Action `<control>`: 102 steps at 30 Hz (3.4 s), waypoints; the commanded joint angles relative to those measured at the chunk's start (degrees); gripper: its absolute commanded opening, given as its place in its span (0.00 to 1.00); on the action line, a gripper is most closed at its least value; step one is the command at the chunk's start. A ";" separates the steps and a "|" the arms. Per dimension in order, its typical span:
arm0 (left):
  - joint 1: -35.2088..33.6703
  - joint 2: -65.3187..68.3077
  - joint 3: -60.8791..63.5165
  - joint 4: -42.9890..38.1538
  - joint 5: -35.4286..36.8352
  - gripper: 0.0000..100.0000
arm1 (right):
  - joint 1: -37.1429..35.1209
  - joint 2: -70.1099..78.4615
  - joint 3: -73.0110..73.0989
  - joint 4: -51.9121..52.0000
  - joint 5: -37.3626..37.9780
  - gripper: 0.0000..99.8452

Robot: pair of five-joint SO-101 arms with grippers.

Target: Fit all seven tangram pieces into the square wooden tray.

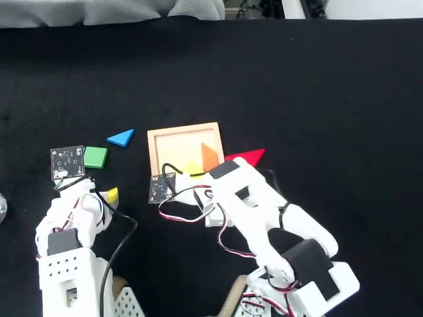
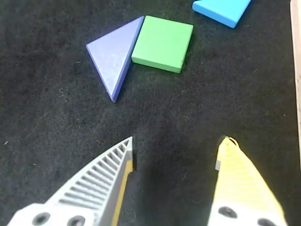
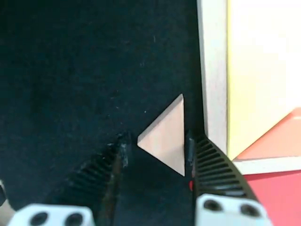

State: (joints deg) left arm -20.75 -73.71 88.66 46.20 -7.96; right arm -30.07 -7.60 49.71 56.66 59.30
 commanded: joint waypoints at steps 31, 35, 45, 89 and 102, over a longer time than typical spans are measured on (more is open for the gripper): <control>0.75 -0.62 -0.48 -0.88 -0.26 0.28 | -0.53 -7.25 -6.73 9.14 -1.05 0.10; 0.75 -0.62 -0.48 -0.88 -0.26 0.28 | -0.79 -15.52 -13.49 11.25 -9.58 0.10; 0.75 -0.62 -0.48 -0.88 -0.26 0.28 | 0.35 -6.20 -25.54 1.23 -43.69 0.10; 0.84 -0.62 -0.48 -0.88 -0.26 0.28 | 2.20 30.55 -58.07 18.64 -74.37 0.20; 0.84 -0.62 -0.48 -0.88 -0.26 0.28 | 3.08 31.08 -57.19 6.59 -61.80 0.02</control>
State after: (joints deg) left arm -20.57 -73.71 88.66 46.20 -7.96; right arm -27.60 23.43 -6.73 67.03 -3.65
